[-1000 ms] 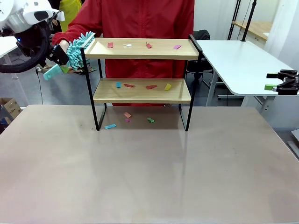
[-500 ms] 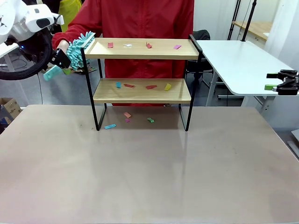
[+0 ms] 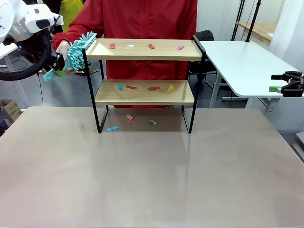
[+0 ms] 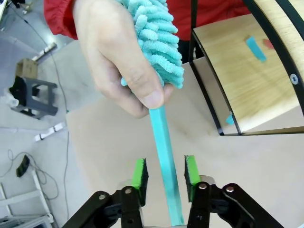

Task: Clean the shelf.
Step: Pick up the Duster handed by the human.

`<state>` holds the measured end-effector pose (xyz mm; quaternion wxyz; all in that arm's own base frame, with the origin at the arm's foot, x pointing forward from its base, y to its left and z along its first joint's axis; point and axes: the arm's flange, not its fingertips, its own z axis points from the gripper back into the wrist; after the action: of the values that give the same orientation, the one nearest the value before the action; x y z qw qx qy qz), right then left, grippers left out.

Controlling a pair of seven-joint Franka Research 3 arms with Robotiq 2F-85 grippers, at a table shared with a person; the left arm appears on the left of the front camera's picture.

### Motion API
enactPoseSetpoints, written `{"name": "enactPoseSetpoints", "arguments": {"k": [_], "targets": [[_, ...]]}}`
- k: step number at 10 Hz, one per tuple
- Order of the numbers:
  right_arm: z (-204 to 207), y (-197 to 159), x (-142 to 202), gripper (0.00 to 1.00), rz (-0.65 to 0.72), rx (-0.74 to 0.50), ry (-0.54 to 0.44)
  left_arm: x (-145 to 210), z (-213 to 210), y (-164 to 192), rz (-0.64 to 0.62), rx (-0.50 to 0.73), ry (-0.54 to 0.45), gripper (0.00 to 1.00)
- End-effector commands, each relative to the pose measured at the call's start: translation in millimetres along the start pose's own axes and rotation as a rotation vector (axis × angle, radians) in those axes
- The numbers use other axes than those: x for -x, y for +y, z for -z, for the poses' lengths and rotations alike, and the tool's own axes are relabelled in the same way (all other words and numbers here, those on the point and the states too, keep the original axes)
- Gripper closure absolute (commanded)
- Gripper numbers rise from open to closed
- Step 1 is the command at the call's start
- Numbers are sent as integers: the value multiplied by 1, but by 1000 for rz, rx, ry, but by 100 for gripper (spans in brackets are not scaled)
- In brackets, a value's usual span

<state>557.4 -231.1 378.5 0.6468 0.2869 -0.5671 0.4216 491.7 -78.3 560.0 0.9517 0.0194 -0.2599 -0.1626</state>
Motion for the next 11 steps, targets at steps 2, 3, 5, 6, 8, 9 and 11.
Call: {"name": "enactPoseSetpoints", "arguments": {"k": [2, 3, 5, 6, 8, 9, 11], "targets": [[1, 0, -7, 0, 12, 1, 7, 7, -1, -5, -37, -38, 24, 100], [1, 0, -7, 0, 12, 1, 7, 7, -1, -6, -47, -47, 25, 100], [1, 0, -7, 0, 12, 1, 7, 7, -1, -6, -73, -70, 34, 100], [1, 0, -7, 0, 12, 1, 7, 8, -1, -6, -95, -83, 35, 100], [1, 0, -7, 0, 12, 1, 7, 7, 0, -4, -148, -82, 53, 100], [1, 0, -7, 0, 12, 1, 7, 10, 6, -2, -117, -21, 131, 100], [1, 0, -7, 0, 12, 1, 7, 4, 2, -1, -98, -47, 35, 100]]}}
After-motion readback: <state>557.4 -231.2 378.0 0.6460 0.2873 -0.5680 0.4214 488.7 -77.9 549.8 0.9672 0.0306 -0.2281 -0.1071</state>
